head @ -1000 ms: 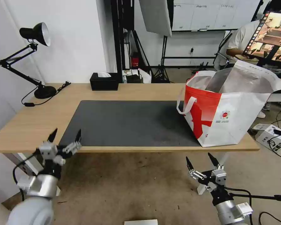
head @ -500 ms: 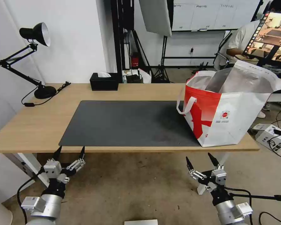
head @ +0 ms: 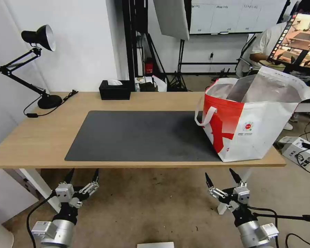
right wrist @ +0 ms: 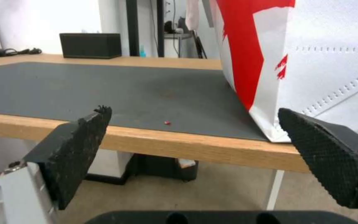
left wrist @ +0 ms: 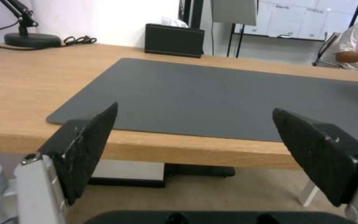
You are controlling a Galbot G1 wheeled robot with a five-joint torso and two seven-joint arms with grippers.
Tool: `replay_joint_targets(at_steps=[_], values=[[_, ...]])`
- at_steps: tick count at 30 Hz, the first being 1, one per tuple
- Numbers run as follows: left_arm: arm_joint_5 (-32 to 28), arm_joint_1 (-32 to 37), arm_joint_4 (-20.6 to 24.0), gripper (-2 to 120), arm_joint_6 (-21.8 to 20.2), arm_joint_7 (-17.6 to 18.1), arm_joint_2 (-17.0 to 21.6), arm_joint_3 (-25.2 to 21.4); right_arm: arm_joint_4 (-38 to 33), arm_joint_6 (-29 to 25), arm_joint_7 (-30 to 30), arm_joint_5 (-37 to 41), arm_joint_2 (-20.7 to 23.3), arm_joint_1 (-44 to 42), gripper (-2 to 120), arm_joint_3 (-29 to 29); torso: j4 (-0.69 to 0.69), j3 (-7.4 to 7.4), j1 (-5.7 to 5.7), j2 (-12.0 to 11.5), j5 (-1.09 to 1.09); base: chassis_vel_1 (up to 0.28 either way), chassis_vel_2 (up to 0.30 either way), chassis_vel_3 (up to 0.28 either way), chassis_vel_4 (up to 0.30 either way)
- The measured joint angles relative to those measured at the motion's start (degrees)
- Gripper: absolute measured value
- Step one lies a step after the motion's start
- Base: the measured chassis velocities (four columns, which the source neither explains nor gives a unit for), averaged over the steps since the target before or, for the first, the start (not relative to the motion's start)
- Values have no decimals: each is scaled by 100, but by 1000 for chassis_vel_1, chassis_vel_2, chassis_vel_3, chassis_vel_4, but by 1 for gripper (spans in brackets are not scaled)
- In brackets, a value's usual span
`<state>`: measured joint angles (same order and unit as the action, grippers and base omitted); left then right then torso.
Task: Pick up the trash from the table and place it into the takeout bag.
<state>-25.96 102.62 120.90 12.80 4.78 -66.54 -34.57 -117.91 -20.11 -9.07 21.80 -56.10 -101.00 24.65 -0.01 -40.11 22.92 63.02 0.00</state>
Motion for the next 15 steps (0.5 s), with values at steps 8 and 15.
replay_joint_targets(at_steps=[8,15], values=[[-5,2,-7,100,-41,2,1,-4,0,0,0,0,0,0,100,0,0,0,0,0,0,0,0,0,0],[-10,0,-8,100,-46,2,5,-7,0,0,0,0,0,0,100,0,0,0,0,1,0,0,0,0,0]])
